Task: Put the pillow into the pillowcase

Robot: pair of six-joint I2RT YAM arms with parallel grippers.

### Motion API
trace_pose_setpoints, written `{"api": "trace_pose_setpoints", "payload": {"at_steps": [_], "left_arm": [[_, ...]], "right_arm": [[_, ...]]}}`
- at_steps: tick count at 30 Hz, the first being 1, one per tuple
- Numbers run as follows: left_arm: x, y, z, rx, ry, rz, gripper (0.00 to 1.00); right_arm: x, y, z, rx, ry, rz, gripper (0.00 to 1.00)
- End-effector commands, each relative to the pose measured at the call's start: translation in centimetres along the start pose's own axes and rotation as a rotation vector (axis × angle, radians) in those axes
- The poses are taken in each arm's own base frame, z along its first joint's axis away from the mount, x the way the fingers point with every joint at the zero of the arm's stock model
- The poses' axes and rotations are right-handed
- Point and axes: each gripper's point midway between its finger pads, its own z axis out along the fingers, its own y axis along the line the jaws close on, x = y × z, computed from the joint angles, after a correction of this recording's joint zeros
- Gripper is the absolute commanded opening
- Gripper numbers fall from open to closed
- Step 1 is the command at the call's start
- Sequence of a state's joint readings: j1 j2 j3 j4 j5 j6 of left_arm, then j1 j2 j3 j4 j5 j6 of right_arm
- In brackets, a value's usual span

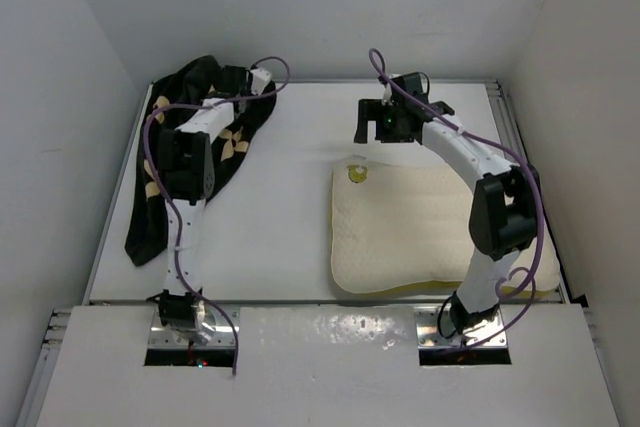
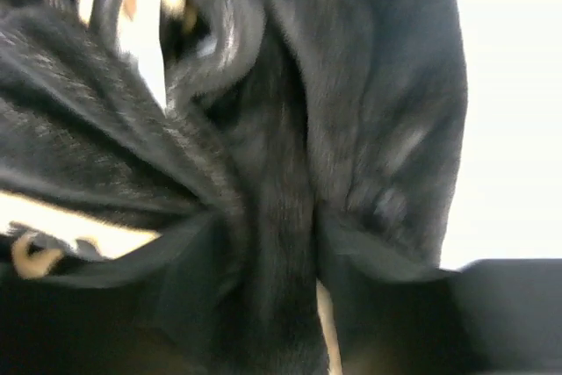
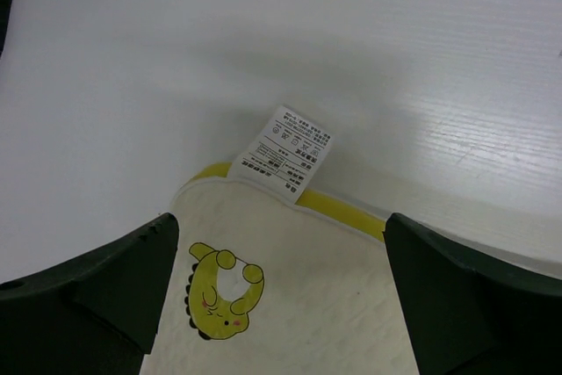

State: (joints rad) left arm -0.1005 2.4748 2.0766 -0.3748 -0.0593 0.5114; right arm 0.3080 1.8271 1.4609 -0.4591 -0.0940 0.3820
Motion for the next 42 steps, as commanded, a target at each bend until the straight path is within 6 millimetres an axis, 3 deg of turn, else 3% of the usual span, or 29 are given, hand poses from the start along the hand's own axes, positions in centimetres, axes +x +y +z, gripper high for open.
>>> {"api": "trace_pose_setpoints", "payload": {"at_steps": [1, 2, 4, 6, 8, 9, 10, 11, 13, 14, 15, 16, 17, 18, 20, 21, 23, 24, 25, 27, 28, 29, 30, 34, 35, 37, 38, 39, 42], "left_arm": [[1.9, 1.0, -2.4, -0.009, 0.038, 0.034, 0.38], [2.3, 0.5, -3.1, 0.011, 0.046, 0.036, 0.16], [3.7, -2.1, -5.5, 0.113, 0.052, 0.038, 0.00], [4.7, -4.1, -8.1, 0.198, 0.049, 0.118, 0.00], [6.9, -7.5, -13.2, 0.348, 0.028, 0.232, 0.00], [7.7, -8.4, -14.9, 0.410, -0.003, 0.360, 0.00], [7.3, -8.0, -18.4, 0.405, -0.043, 0.435, 0.00], [11.8, -10.1, -20.7, 0.527, 0.035, 0.567, 0.00], [13.8, -9.4, -25.6, 0.550, 0.036, 0.700, 0.00], [17.3, -9.8, -28.8, 0.614, 0.096, 0.797, 0.44], [18.6, -9.9, -28.7, 0.629, 0.127, 0.838, 0.44], [18.7, -9.1, -30.3, 0.577, 0.127, 0.861, 0.62], [18.6, -8.6, -30.7, 0.539, 0.126, 0.866, 0.98], [18.3, -8.4, -31.1, 0.506, 0.114, 0.824, 1.00], [15.3, -7.5, -31.6, 0.411, 0.023, 0.706, 1.00], [12.4, -7.3, -32.0, 0.395, -0.069, 0.652, 1.00], [8.9, -7.0, -32.0, 0.363, -0.152, 0.497, 1.00], [6.3, -6.9, -31.3, 0.334, -0.193, 0.470, 0.99], [5.4, -7.2, -30.9, 0.330, -0.194, 0.444, 0.98], [5.3, -8.5, -28.4, 0.342, -0.117, 0.375, 0.96], [4.6, -8.7, -27.7, 0.333, -0.108, 0.337, 0.96], [5.6, -9.7, -25.9, 0.361, -0.049, 0.333, 0.96], [5.8, -9.8, -25.0, 0.357, -0.031, 0.320, 1.00], [7.4, -8.3, -21.0, 0.287, 0.037, 0.196, 0.99], [8.0, -7.2, -19.9, 0.266, 0.054, 0.167, 0.95], [8.1, -6.3, -19.1, 0.246, 0.057, 0.154, 0.70], [7.9, -5.8, -18.8, 0.237, 0.056, 0.144, 0.57], [7.8, -5.8, -19.0, 0.246, 0.054, 0.135, 0.32], [7.0, -6.1, -20.2, 0.289, 0.021, 0.110, 0.00]], "right_arm": [[-3.2, 0.6, -2.7, -0.011, -0.127, 0.014, 0.98], [-3.6, 1.0, -3.7, -0.018, -0.153, 0.009, 0.98], [-3.0, 1.2, -4.4, -0.024, -0.168, 0.006, 0.97], [-2.6, 1.7, -5.6, -0.039, -0.195, -0.001, 0.97], [-0.8, 2.2, -5.9, -0.049, -0.185, -0.018, 0.97], [-1.0, 2.8, -6.9, -0.065, -0.220, -0.029, 0.97], [-0.6, 2.9, -7.2, -0.070, -0.228, -0.032, 0.97], [0.9, 3.3, -6.8, -0.080, -0.204, -0.038, 0.97], [1.2, 4.2, -7.3, -0.103, -0.223, -0.050, 0.97], [1.6, 5.1, -7.2, -0.118, -0.219, -0.065, 0.97], [2.0, 5.7, -6.9, -0.126, -0.209, -0.080, 0.97], [2.1, 6.3, -6.7, -0.131, -0.205, -0.093, 0.97], [1.7, 7.9, -6.8, -0.155, -0.212, -0.118, 0.97], [1.6, 8.6, -6.5, -0.165, -0.211, -0.131, 0.97], [1.1, 10.8, -5.9, -0.203, -0.204, -0.140, 0.98], [0.8, 11.8, -5.8, -0.240, -0.204, -0.139, 0.98], [0.3, 13.2, -4.9, -0.279, -0.201, -0.119, 0.97], [0.1, 13.7, -4.7, -0.293, -0.200, -0.120, 0.92], [0.4, 13.8, -3.5, -0.290, -0.180, -0.119, 0.86], [0.0, 14.4, -2.6, -0.294, -0.173, -0.109, 0.66], [0.1, 14.8, -1.4, -0.300, -0.153, -0.091, 0.46], [0.1, 15.0, -0.7, -0.304, -0.144, -0.076, 0.40], [0.2, 15.2, 0.0, -0.308, -0.136, -0.063, 0.40], [0.6, 18.6, 3.1, -0.381, -0.096, -0.085, 0.71], [2.3, 18.7, 5.5, -0.368, -0.037, -0.093, 0.75], [1.8, 20.7, 6.7, -0.395, -0.032, -0.108, 0.79], [4.1, 20.4, 9.3, -0.379, 0.038, -0.101, 0.81], [3.5, 21.2, 9.9, -0.391, 0.032, -0.093, 0.82], [5.7, 20.6, 13.4, -0.367, 0.097, -0.018, 0.82]]}}
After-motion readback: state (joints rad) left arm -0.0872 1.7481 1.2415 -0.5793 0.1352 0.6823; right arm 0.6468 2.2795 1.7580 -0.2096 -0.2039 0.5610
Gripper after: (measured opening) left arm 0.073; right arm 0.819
